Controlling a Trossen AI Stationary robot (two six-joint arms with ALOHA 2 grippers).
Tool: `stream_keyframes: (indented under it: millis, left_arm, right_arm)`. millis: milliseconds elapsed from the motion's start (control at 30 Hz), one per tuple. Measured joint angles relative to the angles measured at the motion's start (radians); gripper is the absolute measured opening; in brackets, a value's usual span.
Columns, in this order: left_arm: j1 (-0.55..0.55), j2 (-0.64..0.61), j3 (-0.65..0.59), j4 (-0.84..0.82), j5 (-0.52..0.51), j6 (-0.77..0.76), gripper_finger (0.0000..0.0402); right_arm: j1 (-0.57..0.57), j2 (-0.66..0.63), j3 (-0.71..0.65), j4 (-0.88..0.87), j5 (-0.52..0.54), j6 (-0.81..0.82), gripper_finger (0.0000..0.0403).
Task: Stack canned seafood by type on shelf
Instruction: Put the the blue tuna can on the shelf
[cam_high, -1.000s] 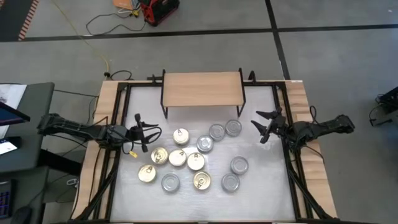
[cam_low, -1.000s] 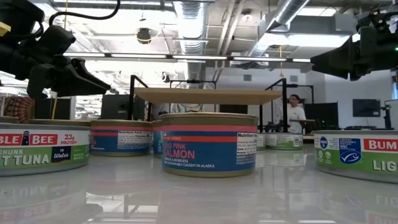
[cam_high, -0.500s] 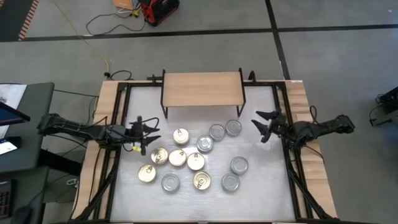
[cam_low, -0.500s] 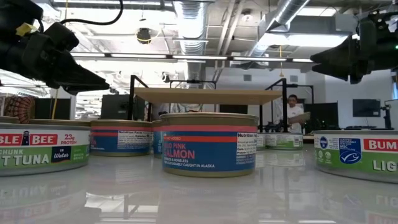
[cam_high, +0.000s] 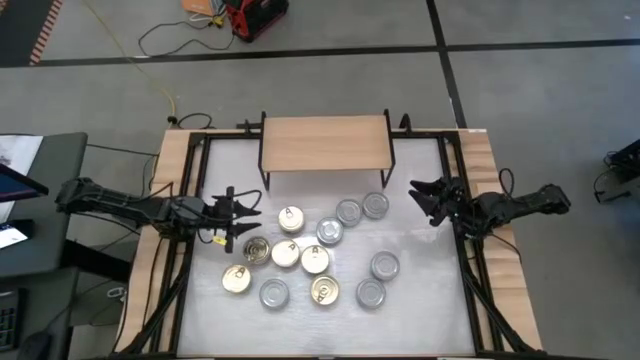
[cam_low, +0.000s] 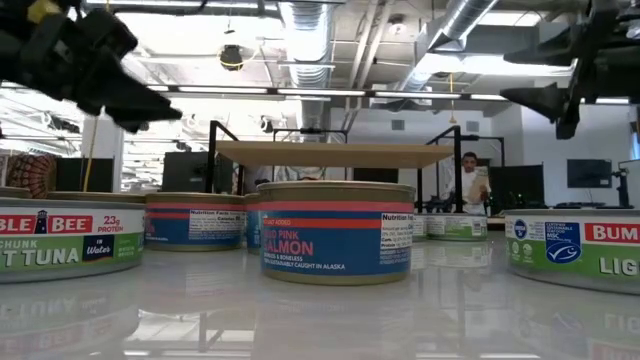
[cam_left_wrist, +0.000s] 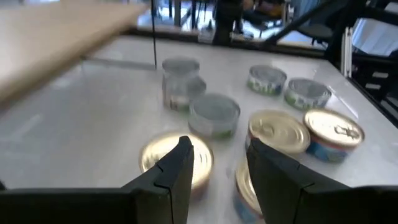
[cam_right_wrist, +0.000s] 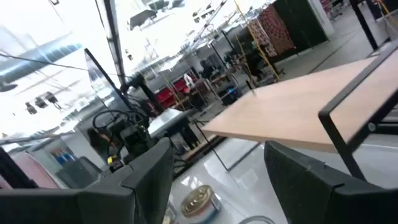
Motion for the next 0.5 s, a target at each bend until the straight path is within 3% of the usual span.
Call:
stream_keyframes:
  millis: [133,300,500]
  left_arm:
    - [0.0,0.044,0.031,0.028,-0.018,0.042,0.0144]
    - [-0.021,0.083,0.086,0.019,-0.021,0.038,0.0149]
    - [-0.077,0.138,0.151,-0.059,-0.018,0.043,0.0149]
  right_arm:
    - [-0.027,0.0,0.0,-0.009,0.043,-0.009,0.0274]
    - [-0.036,0.02,0.0,-0.071,0.038,0.098,0.0274]
    - [-0.036,0.086,0.0,-0.008,-0.196,0.038,0.0274]
